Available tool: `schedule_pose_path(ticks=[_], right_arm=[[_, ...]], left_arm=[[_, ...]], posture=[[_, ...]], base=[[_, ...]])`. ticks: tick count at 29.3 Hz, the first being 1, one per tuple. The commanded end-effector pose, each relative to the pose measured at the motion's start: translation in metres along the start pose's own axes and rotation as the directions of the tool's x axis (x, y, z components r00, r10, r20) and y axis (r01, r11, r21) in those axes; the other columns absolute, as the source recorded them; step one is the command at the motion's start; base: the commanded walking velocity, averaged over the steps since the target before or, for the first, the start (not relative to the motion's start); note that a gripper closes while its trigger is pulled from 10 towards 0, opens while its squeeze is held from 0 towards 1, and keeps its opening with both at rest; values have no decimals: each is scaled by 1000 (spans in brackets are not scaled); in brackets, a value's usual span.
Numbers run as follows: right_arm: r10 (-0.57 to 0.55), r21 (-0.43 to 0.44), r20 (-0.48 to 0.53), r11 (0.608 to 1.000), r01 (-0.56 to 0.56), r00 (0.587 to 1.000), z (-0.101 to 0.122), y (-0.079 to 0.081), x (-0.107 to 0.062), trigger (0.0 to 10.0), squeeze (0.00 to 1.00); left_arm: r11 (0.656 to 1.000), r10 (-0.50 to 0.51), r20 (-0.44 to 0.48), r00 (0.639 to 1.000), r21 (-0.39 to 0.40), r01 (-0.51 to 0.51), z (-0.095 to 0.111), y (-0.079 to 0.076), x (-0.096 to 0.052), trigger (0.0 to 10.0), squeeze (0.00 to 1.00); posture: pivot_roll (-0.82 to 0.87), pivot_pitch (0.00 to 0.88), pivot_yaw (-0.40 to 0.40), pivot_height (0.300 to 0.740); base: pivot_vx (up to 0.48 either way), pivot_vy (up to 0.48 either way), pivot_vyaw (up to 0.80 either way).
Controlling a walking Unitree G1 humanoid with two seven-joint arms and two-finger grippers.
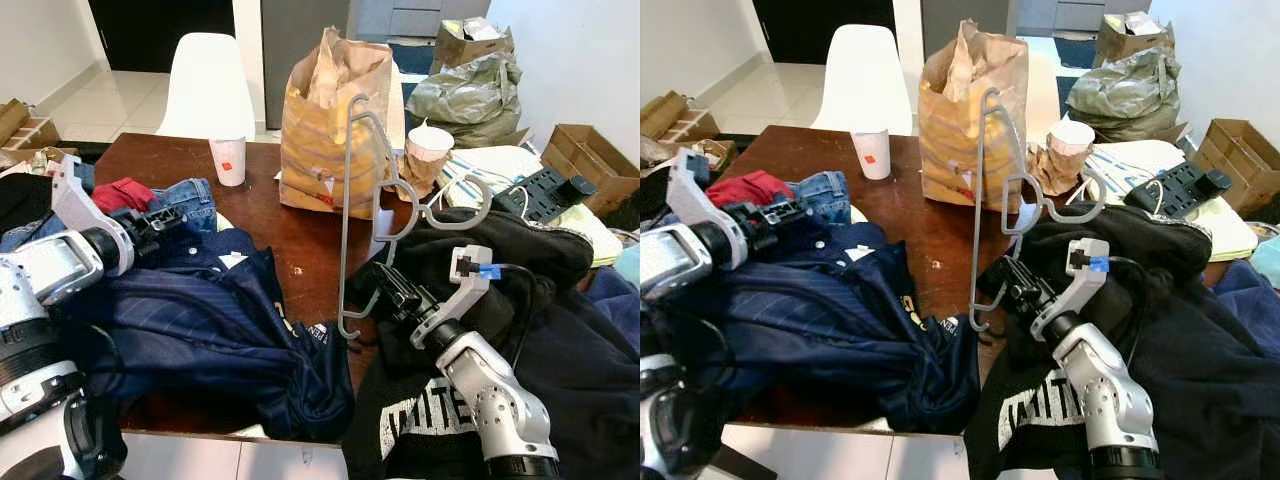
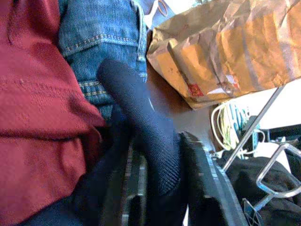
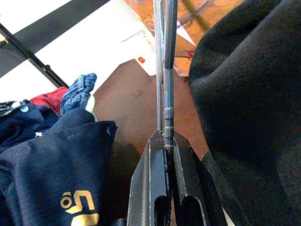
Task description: Hang hanger
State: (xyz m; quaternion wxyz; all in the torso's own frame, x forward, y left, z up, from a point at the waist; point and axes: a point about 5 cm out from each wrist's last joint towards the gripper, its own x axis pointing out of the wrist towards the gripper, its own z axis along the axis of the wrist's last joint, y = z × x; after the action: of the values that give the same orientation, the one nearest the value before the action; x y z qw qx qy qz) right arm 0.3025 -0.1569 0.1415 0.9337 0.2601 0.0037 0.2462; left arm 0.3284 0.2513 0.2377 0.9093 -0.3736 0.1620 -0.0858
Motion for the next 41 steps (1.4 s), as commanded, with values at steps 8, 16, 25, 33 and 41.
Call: schedule_pose_path(ticks=[8,16,25,33,41], right_arm=[[-19,2,5,1000,19,1000,-2,-2,1,10000,0],[-21,8,12,1000,21,1000,-3,-2,3,10000,0],[-20,17,20,1000,20,1000,-4,-2,5,10000,0],[-10,38,27,999,9,1000,-6,-1,10,10000,0],[-4,46,32,999,3,999,-6,-1,11,10000,0]], left_arm=[[995,-34,103,994,96,24,11,-8,-19,0,0],[738,-488,4,873,536,410,-1,-92,-54,0,0],[434,-689,-219,691,638,636,-37,-131,-86,0,0],[373,-723,-281,631,610,699,-62,-130,-94,10000,0],[394,-722,-309,619,552,735,-84,-118,-91,10000,0]], posture=[[-28,99,-6,740],[-30,90,1,740],[-21,79,8,740],[-9,66,11,740],[-3,66,13,740]], base=[[0,0,0],[0,0,0],[0,0,0],[-78,0,0],[-461,0,0]])
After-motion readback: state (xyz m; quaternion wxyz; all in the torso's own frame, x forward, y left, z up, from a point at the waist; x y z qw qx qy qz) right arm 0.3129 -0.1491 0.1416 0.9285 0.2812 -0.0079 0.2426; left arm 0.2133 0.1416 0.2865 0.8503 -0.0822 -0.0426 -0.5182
